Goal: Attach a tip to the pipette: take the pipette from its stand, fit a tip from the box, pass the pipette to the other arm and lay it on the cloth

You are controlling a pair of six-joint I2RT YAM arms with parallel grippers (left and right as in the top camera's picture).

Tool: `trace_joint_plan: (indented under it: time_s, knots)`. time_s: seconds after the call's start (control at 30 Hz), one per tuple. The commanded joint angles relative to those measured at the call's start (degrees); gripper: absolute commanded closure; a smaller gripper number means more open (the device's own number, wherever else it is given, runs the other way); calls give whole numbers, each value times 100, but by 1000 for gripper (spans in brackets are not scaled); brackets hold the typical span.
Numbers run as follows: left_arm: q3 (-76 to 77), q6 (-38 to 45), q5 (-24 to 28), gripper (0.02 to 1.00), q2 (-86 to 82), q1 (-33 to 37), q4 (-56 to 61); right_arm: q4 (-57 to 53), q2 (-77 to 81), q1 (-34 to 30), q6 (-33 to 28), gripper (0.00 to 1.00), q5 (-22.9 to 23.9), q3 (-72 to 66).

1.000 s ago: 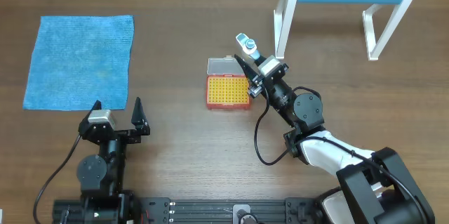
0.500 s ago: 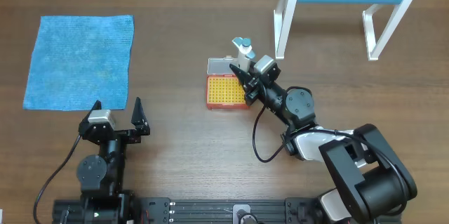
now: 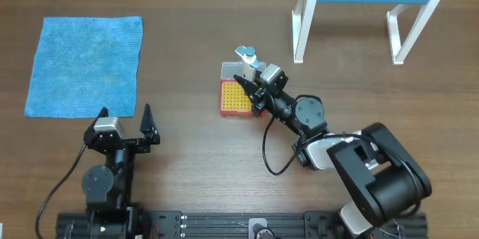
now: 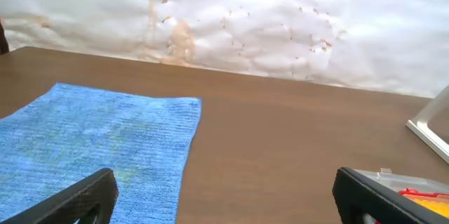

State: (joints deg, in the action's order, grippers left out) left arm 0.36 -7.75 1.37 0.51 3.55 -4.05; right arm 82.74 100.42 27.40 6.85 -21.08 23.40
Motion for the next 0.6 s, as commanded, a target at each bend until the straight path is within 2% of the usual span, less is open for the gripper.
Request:
trace_joint_plan:
  time_s: [0.03,0.6]
  knots:
    - [-4,9,44,23,-15,-4,-46,92,162,17,105,930,133,249]
    - [-4,9,44,23,-15,-4,-46,-125,256,-72,105,930,260,251]
